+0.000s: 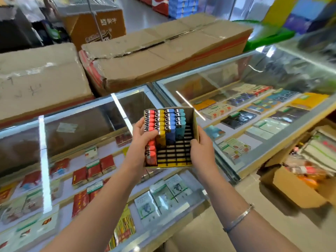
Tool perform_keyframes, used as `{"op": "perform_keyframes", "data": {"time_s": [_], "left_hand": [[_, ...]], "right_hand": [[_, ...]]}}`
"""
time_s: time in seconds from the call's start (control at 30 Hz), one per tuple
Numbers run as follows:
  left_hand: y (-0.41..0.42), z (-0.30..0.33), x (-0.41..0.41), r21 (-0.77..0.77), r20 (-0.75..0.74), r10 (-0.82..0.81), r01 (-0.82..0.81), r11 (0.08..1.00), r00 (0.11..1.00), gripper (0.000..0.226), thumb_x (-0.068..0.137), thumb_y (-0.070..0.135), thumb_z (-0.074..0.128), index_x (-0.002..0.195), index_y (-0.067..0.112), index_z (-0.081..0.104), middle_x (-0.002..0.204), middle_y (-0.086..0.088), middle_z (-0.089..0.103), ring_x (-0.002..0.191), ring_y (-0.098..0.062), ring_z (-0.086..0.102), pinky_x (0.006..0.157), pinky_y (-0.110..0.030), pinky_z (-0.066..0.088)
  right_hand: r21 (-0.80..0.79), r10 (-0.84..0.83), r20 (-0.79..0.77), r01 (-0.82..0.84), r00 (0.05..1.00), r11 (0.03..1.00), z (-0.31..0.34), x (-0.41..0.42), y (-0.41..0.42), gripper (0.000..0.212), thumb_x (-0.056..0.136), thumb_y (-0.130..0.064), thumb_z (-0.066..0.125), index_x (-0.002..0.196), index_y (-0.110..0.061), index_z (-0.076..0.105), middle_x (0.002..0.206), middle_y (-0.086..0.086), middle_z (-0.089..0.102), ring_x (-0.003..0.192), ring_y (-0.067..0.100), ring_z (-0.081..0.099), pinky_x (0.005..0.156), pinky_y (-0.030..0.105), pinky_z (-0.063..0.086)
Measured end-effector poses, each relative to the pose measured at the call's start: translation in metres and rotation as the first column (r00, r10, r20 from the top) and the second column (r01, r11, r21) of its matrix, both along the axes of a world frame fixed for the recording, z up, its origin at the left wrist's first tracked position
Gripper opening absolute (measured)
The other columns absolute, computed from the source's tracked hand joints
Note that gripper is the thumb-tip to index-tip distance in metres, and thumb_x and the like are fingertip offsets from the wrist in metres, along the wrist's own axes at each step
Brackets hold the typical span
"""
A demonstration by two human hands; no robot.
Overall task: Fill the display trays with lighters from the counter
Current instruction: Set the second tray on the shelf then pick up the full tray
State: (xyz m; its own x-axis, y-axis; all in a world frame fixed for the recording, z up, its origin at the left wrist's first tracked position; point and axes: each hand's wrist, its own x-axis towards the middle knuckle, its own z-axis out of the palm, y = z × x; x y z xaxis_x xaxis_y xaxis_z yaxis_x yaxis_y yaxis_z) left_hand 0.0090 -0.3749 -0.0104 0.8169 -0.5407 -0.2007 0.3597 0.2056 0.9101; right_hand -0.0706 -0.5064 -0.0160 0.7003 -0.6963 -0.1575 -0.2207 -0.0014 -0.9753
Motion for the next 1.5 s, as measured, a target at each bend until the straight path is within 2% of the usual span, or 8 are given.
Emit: {"op": "perform_keyframes", "data": {"time_s": [0.17, 0.27, 0.43, 0.53, 0.8, 0.97, 1.13, 1.5], "left_hand": [[-0.043, 0.014, -0.026, -0.038, 0.036, -0.211, 0.212, 0.976, 0.977, 0.045, 0.073, 0.019, 0.066, 0.11, 0.038, 0.048, 0.111, 0.001, 0.064, 0.089, -0.016, 0.069, 0.066, -0.03, 0.056], [-0.073, 0.02, -0.052, -0.074, 0.033, -0.345, 0.347, 0.935, 0.938, 0.049, 0.066, 0.021, 0.065, 0.111, 0.033, 0.05, 0.109, 0.0, 0.067, 0.09, -0.017, 0.069, 0.068, -0.029, 0.056], [-0.132, 0.019, -0.107, -0.065, 0.014, -0.54, 0.54, 0.839, 0.842, 0.055, 0.071, 0.011, 0.061, 0.124, 0.021, 0.047, 0.121, -0.01, 0.061, 0.097, -0.02, 0.064, 0.077, -0.03, 0.053], [-0.174, 0.009, -0.145, 0.001, 0.041, -0.632, 0.632, 0.775, 0.774, 0.045, 0.082, 0.005, 0.058, 0.124, 0.019, 0.047, 0.117, -0.008, 0.063, 0.087, -0.014, 0.066, 0.064, -0.021, 0.052], [-0.307, -0.013, -0.269, 0.121, 0.002, -0.827, 0.821, 0.558, 0.562, 0.052, 0.068, 0.031, 0.07, 0.117, 0.036, 0.051, 0.112, 0.003, 0.067, 0.092, -0.014, 0.069, 0.064, -0.024, 0.054], [-0.372, -0.021, -0.326, 0.126, -0.045, -0.865, 0.861, 0.492, 0.5, 0.046, 0.081, 0.025, 0.065, 0.124, 0.031, 0.048, 0.112, -0.001, 0.067, 0.097, -0.019, 0.068, 0.085, -0.041, 0.051], [-0.45, -0.023, -0.389, 0.123, -0.087, -0.883, 0.885, 0.45, 0.461, 0.048, 0.083, 0.023, 0.064, 0.128, 0.03, 0.046, 0.116, -0.001, 0.065, 0.101, -0.02, 0.066, 0.09, -0.043, 0.049], [-0.638, -0.033, -0.444, 0.145, -0.097, -0.932, 0.931, 0.334, 0.35, 0.043, 0.084, 0.024, 0.064, 0.123, 0.032, 0.049, 0.108, 0.004, 0.069, 0.093, -0.016, 0.069, 0.074, -0.033, 0.051]], "right_hand": [[0.041, -0.278, 0.004, 0.277, 0.961, 0.96, 0.013, -0.051, -0.026, 0.047, 0.089, -0.003, 0.036, 0.123, -0.029, 0.056, 0.11, -0.004, 0.063, 0.088, 0.004, 0.062, 0.057, 0.017, 0.052], [0.069, -0.448, 0.017, 0.446, 0.894, 0.892, 0.017, -0.092, -0.036, 0.045, 0.085, -0.001, 0.041, 0.115, -0.03, 0.058, 0.107, -0.005, 0.065, 0.087, 0.006, 0.064, 0.065, 0.025, 0.055], [0.185, -0.649, 0.021, 0.635, 0.761, 0.75, 0.015, -0.17, -0.066, 0.042, 0.085, -0.001, 0.047, 0.112, -0.033, 0.054, 0.104, -0.006, 0.063, 0.09, 0.012, 0.065, 0.06, 0.025, 0.055], [0.236, -0.727, 0.006, 0.705, 0.687, 0.668, 0.006, -0.22, -0.089, 0.044, 0.086, -0.004, 0.048, 0.122, -0.028, 0.055, 0.103, -0.001, 0.067, 0.086, 0.013, 0.068, 0.054, 0.025, 0.054], [0.276, -0.837, -0.001, 0.805, 0.547, 0.525, -0.014, -0.361, -0.183, 0.026, 0.09, -0.014, 0.052, 0.111, -0.028, 0.059, 0.086, -0.007, 0.072, 0.074, 0.005, 0.07, 0.048, 0.018, 0.051], [0.29, -0.837, -0.009, 0.803, 0.547, 0.521, -0.014, -0.424, -0.235, 0.022, 0.091, -0.017, 0.053, 0.095, -0.038, 0.057, 0.081, -0.012, 0.072, 0.073, 0.009, 0.071, 0.052, 0.022, 0.053], [0.323, -0.859, -0.031, 0.818, 0.512, 0.476, -0.015, -0.487, -0.304, 0.025, 0.091, -0.014, 0.052, 0.107, -0.032, 0.057, 0.088, -0.004, 0.073, 0.076, 0.012, 0.071, 0.054, 0.025, 0.055], [0.345, -0.917, -0.042, 0.867, 0.397, 0.359, -0.027, -0.541, -0.472, 0.031, 0.092, -0.014, 0.051, 0.122, -0.022, 0.051, 0.105, 0.007, 0.067, 0.089, 0.021, 0.069, 0.065, 0.033, 0.056]]}}
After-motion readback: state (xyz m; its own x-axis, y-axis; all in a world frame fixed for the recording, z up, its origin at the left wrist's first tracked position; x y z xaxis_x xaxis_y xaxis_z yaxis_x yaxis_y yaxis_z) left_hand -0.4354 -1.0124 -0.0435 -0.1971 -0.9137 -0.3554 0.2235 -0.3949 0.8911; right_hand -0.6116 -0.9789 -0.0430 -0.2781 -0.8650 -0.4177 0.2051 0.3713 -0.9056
